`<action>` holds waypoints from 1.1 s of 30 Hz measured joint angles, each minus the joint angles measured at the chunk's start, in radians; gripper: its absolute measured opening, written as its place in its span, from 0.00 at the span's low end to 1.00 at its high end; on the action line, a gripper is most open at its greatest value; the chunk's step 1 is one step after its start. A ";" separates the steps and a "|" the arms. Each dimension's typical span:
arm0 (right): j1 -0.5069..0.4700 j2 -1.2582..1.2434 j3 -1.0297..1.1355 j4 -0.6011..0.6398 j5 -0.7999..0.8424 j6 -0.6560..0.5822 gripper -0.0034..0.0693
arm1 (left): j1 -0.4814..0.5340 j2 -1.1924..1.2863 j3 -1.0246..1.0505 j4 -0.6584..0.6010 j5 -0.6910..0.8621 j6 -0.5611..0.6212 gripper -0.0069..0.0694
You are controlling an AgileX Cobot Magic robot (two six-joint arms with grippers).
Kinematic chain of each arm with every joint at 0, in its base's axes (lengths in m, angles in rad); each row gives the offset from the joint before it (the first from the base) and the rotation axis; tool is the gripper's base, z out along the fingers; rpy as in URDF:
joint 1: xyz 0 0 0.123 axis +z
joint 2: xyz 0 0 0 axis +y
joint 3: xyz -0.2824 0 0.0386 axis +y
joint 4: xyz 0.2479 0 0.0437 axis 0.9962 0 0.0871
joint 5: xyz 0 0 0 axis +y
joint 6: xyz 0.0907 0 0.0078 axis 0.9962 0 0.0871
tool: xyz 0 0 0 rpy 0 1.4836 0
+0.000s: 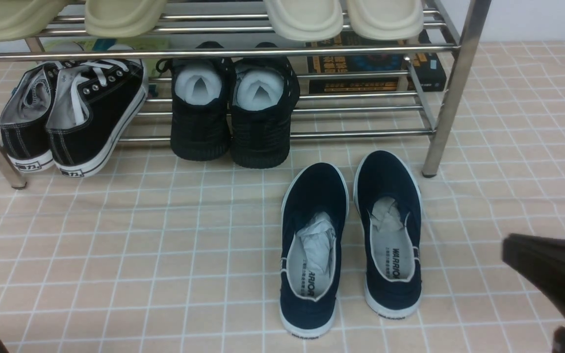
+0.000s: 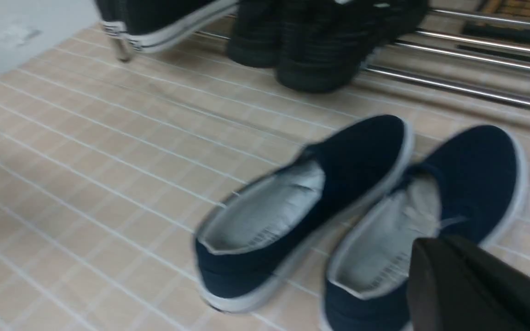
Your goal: Take the shoes off the shelf from the light coffee tablecloth by hand.
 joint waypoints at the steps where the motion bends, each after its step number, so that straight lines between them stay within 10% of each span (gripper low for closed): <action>1: 0.000 -0.006 0.005 0.000 0.001 -0.002 0.05 | 0.000 0.000 0.000 0.000 0.000 0.000 0.41; 15: -0.468 -0.609 0.367 0.034 0.151 -0.156 0.06 | 0.000 0.000 0.000 0.000 0.000 0.000 0.41; 33: -0.592 -0.639 0.383 0.053 0.266 -0.159 0.09 | 0.000 0.000 0.000 0.000 0.000 0.000 0.41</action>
